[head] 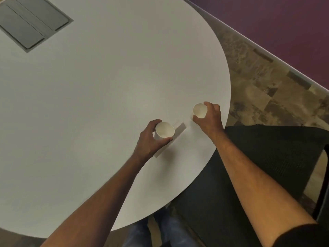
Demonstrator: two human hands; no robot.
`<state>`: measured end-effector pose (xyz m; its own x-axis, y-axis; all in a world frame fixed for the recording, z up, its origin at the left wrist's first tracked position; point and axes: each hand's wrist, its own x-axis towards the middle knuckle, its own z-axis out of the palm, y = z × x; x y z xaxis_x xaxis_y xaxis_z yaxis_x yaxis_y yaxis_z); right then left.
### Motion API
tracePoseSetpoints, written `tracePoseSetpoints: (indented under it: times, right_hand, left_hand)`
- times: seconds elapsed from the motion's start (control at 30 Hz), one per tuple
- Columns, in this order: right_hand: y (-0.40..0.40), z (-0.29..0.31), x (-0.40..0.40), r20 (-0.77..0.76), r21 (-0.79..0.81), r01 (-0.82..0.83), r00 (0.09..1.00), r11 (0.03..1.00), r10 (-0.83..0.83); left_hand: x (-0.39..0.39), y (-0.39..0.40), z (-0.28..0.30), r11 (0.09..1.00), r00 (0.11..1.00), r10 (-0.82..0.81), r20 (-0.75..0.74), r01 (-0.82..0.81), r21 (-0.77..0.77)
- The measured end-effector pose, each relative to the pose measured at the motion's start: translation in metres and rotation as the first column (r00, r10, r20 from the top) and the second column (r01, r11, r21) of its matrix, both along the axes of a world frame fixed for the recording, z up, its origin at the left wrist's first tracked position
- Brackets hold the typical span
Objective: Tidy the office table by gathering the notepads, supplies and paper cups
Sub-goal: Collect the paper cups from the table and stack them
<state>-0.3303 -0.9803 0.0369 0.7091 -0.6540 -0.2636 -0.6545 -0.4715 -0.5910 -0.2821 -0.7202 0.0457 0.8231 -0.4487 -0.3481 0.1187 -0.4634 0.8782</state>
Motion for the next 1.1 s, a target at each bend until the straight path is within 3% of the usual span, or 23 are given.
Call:
tracePoseSetpoints:
  times: [0.83,1.1]
  right_hand:
    - [-0.005,-0.035,0.005,-0.022,0.049,-0.109,0.994,0.993,0.110]
    - [0.011,0.012,0.002,-0.003,-0.118,-0.098,0.995,0.988,0.098]
  left_hand:
    - [-0.024,0.015,-0.018,0.993,0.995,0.100,0.023,-0.101,0.057]
    - [-0.044,0.029,0.006,0.991,0.988,0.130,0.078,-0.133,0.030]
